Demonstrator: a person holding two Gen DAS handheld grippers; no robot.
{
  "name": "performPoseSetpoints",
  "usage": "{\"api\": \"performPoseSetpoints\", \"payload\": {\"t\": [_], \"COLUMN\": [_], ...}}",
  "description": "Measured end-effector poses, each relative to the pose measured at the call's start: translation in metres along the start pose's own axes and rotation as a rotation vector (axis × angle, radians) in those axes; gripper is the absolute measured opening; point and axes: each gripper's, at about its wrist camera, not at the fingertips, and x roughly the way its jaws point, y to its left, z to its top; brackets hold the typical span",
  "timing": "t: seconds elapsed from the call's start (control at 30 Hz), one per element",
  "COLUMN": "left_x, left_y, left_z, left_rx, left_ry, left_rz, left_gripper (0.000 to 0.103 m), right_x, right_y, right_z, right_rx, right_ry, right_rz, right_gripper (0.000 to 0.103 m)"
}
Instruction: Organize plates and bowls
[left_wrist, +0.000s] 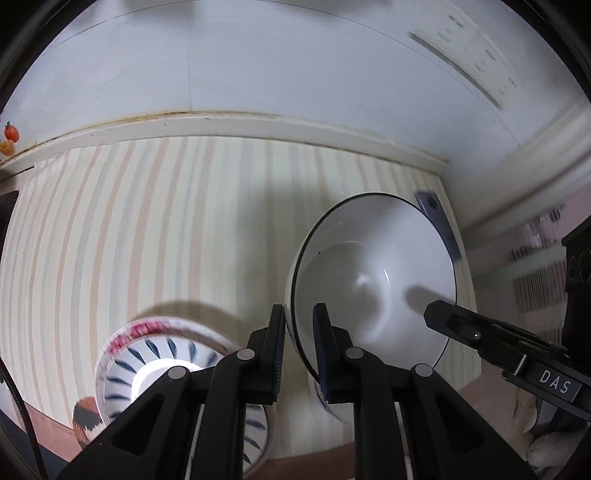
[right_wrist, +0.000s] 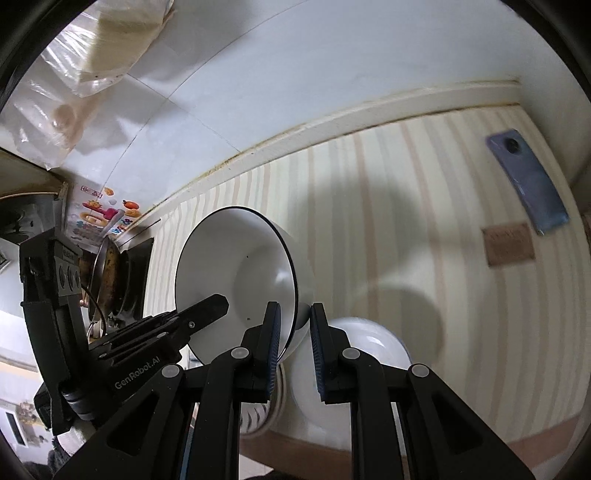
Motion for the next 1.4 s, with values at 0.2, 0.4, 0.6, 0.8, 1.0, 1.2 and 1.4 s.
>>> {"api": "performPoseSetpoints", "payload": {"t": [0.2,0.4,0.6,0.8,1.0,1.2,1.4], "left_x": [0.006,0.023,0.045,0.058,0.059,0.059,0.045], "left_y": [-0.018,-0.031,-0.038,-0.040,-0.043,-0.042,-0.044], "left_z": [-0.026,-0.043,-0.053,-0.052,-0.049,-0.049,-0.052], "left_rx": [0.035,0.058,0.076,0.089,0.105,0.101,0.117], "left_ry": [0.029,0.073,0.121,0.135,0.131,0.142,0.122], "left_rz": [-0.011,-0.003,0.019,0.037,0.053,0.054,0.072], "left_gripper": [0.013,0.013,0.013,0.013,0.013,0.015,0.018], "right_x": [-0.016,-0.011,0.005,0.019,0.023,0.027,0.019], "right_y": [-0.018,-0.041,-0.061,-0.074,-0.076,-0.077,-0.073], "right_z": [-0.033,-0.053,-0.061,-0.066,-0.067,-0.066,-0.066], "right_rx": [0.035,0.065,0.086,0.104,0.107,0.131,0.140], "right_ry": [-0.004,0.017,0.049,0.080,0.096,0.113,0.098], "right_rz": [-0.017,-0.035,-0.052,-0.057,-0.059,-0.059,-0.067], "right_gripper": [0.018,0.018,0.018,0.018,0.018,0.021,0.022]}}
